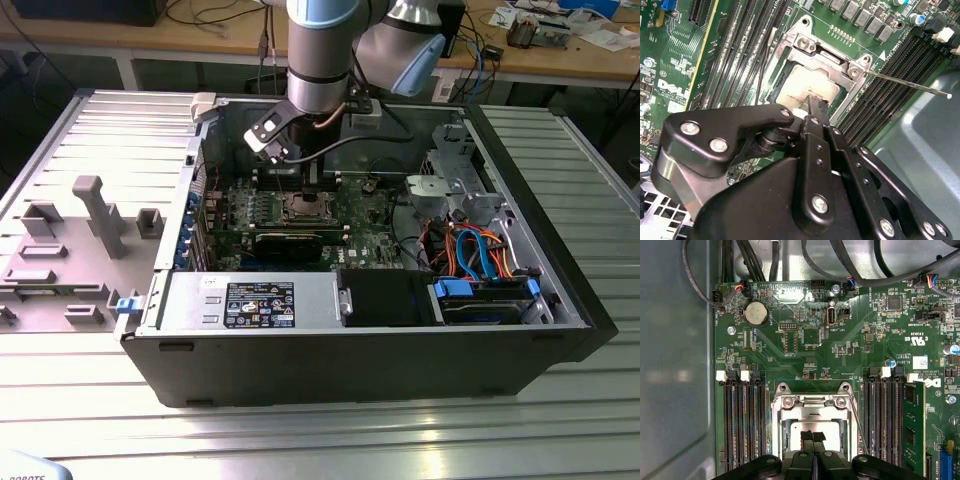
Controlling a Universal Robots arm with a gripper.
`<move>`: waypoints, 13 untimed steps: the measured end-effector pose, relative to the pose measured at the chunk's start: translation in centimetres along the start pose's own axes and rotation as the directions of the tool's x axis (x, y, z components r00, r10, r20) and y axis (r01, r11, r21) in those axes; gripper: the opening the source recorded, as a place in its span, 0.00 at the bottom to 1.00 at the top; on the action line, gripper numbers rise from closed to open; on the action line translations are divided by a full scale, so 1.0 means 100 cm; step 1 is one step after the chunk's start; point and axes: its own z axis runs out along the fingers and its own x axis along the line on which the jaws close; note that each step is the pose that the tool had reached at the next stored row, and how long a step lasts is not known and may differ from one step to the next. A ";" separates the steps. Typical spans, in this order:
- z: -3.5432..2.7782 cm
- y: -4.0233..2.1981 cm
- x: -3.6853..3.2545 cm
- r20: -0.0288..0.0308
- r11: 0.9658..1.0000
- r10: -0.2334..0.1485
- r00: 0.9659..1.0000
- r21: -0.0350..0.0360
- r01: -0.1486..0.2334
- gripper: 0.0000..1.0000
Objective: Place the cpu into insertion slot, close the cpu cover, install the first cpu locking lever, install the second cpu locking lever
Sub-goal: 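Install the first cpu locking lever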
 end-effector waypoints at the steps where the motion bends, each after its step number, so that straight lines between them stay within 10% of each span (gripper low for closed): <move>1: -0.0015 0.0000 0.0000 0.000 1.000 0.000 1.000 0.000 0.000 0.11; 13: -0.0415 0.0001 0.0007 0.006 1.000 0.000 1.000 0.000 0.000 0.11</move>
